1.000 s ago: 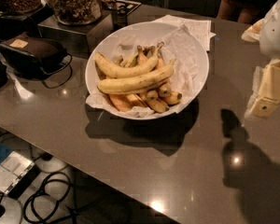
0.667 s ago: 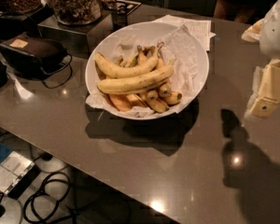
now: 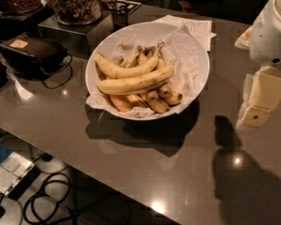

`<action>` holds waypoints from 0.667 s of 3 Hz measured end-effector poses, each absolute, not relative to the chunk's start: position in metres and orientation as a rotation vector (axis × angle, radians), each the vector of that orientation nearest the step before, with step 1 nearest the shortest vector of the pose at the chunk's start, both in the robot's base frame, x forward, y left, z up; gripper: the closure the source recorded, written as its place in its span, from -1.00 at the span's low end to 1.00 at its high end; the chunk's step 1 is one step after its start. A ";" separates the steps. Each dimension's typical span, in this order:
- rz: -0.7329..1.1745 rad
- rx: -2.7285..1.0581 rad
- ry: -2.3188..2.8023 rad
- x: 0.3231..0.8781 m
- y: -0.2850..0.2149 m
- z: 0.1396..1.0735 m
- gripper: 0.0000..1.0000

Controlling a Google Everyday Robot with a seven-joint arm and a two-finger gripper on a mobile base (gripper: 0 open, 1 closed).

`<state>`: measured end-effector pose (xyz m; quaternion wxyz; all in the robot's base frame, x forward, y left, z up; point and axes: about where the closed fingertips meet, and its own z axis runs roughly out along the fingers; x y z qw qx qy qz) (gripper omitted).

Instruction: Pick banana from white bowl

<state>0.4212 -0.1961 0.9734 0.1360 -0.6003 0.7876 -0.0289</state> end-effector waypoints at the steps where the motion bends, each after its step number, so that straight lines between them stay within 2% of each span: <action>1: -0.095 -1.807 2.282 0.399 -0.166 0.974 -1.00; 2: -0.138 -1.907 2.208 0.377 -0.137 0.982 -1.00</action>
Offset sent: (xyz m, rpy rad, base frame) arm -0.0745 0.0855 0.0034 -0.1375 0.0587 0.2133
